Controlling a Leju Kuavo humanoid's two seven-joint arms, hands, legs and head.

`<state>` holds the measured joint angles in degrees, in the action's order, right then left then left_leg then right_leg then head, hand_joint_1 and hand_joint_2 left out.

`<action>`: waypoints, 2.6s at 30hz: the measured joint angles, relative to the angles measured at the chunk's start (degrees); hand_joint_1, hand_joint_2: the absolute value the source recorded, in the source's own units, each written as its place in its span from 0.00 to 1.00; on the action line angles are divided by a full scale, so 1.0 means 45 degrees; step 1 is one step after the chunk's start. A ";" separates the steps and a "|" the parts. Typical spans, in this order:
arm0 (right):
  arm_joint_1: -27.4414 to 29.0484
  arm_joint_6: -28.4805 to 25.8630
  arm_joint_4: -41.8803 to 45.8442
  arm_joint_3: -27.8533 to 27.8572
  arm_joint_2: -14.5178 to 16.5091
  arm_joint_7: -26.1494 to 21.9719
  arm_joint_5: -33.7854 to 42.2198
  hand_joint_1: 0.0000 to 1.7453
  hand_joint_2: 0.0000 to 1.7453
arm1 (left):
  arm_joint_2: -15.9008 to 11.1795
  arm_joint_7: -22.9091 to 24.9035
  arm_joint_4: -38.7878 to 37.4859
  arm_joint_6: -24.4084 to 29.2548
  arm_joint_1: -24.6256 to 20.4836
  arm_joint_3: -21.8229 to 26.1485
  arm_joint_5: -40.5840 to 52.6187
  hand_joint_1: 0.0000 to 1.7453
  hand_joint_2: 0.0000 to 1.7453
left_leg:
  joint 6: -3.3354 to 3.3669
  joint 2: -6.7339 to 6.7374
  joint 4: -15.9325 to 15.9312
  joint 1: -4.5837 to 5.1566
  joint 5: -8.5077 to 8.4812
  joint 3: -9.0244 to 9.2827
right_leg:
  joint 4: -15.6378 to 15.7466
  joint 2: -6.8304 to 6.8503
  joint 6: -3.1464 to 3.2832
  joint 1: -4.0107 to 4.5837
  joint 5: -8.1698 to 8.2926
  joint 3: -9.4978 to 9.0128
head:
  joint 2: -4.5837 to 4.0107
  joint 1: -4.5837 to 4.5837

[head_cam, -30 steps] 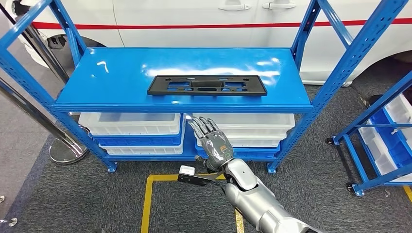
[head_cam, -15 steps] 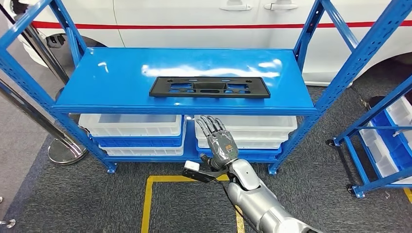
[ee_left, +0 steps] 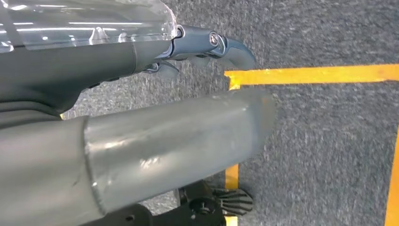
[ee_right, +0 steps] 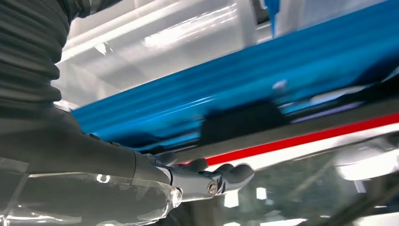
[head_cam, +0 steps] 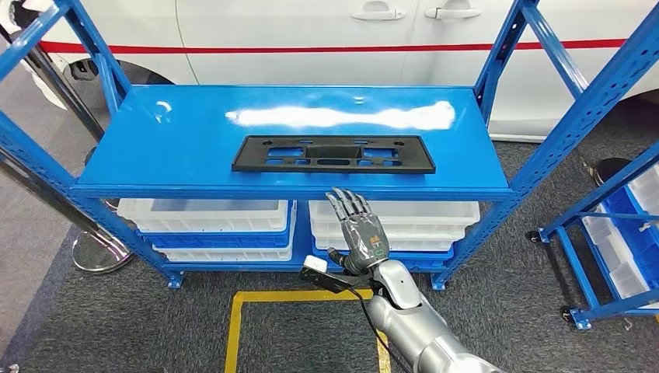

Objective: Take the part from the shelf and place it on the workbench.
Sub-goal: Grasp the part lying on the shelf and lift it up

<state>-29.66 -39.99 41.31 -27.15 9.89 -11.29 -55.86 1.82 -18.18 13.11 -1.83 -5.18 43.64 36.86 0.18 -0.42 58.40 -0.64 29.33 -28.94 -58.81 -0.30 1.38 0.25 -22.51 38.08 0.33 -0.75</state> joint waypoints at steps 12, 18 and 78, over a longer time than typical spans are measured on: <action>0.0484 -0.0027 0.0637 0.2260 0.0473 -0.0509 0.0276 0.00 1.00 | 0.0011 -0.0073 -0.0007 0.0170 0.0167 0.0285 0.0059 0.00 0.00 | -0.0014 0.0027 0.0455 0.0057 -0.1307 -0.2110 | 0.0113 -0.0044 0.0174 0.0062 -0.1459 -0.1958 | 0.0000 0.0000; 0.0430 -0.0039 0.0776 0.3111 0.0759 -0.0693 0.1648 0.00 1.00 | 0.0032 -0.0166 -0.0010 0.0138 0.0136 0.0494 0.0059 0.00 0.00 | 0.0390 0.0027 -0.0138 0.0053 -0.1675 -0.1718 | -0.0510 -0.0054 -0.0297 0.0034 -0.2241 -0.1905 | 0.0000 0.0001; 0.2104 -0.0035 0.3571 0.5330 0.1200 -0.2577 0.2953 0.01 1.00 | 0.0034 -0.0959 -0.0019 0.0301 -0.0012 0.1219 0.0577 0.00 0.00 | 0.0241 0.0025 -0.0121 0.0049 -0.0959 -0.1015 | -0.0271 0.0018 -0.0220 -0.0051 -0.0897 -0.0754 | 0.0000 0.0008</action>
<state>-20.19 -40.15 57.38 -3.16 15.29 -22.89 -42.57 1.97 -22.50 13.03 -0.48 -5.23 49.13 39.46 1.26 -0.30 57.86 -0.42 25.01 -33.50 -60.03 -0.21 0.39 0.02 -26.55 34.68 0.33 -0.71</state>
